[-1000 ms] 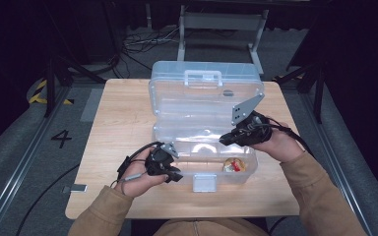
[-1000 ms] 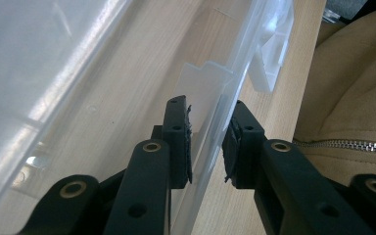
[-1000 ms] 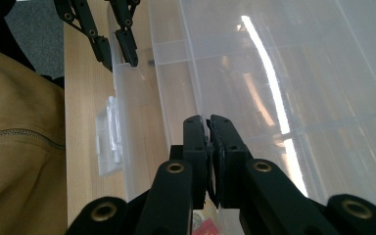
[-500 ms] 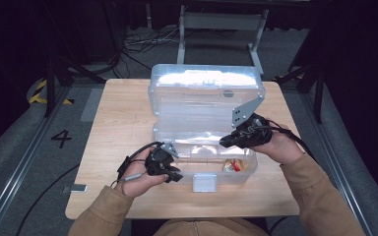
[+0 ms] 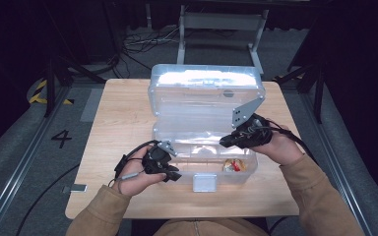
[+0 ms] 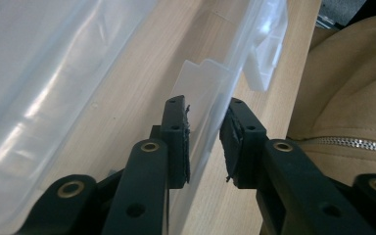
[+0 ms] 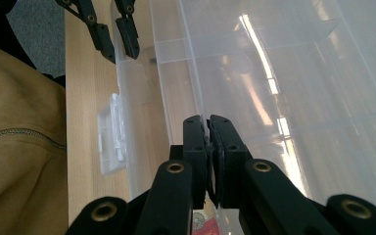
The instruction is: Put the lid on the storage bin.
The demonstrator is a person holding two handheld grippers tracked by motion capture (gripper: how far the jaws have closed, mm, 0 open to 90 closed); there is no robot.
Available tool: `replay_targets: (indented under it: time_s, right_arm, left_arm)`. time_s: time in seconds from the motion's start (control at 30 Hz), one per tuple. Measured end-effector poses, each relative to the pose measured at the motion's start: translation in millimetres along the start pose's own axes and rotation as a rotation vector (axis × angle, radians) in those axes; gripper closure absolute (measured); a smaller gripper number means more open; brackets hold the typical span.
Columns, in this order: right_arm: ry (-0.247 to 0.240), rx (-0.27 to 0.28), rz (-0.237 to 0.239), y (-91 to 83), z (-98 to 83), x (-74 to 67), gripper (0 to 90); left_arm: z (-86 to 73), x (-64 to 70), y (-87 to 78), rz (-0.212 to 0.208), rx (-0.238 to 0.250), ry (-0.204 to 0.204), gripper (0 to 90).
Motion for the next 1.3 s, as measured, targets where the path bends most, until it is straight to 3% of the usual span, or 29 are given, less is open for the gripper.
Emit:
replay_targets:
  time_s: [0.57, 0.73, 1.0, 1.3]
  right_arm:
    - [0.007, 0.006, 0.003, 0.0, -0.4, 0.4, 86.1]
    - [0.009, 0.008, 0.005, 0.1, -0.5, 0.3, 86.0]
    - [0.011, 0.011, 0.005, 0.3, -0.4, 0.3, 86.0]
    - [0.017, 0.015, 0.004, 0.4, -0.9, -0.4, 86.0]
  left_arm:
    - [1.3, 4.2, -30.4, -0.001, 0.055, 0.002, 72.8]
    - [2.6, 7.5, -37.7, -0.025, 0.083, 0.012, 73.7]
    - [4.6, 5.0, -58.3, -0.006, 0.162, 0.001, 75.3]
    - [9.6, 0.1, -80.6, 0.033, 0.288, -0.029, 78.8]
Point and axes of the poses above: each handheld gripper's, and its own axes: y roughly forward along the jaws, z roughly out of its top, x roughly to its right, the point moved 6 cm from there along y, roughly forward along the jaws, and after that the axes turned 3 degrees about y, right-handed, at the moved point
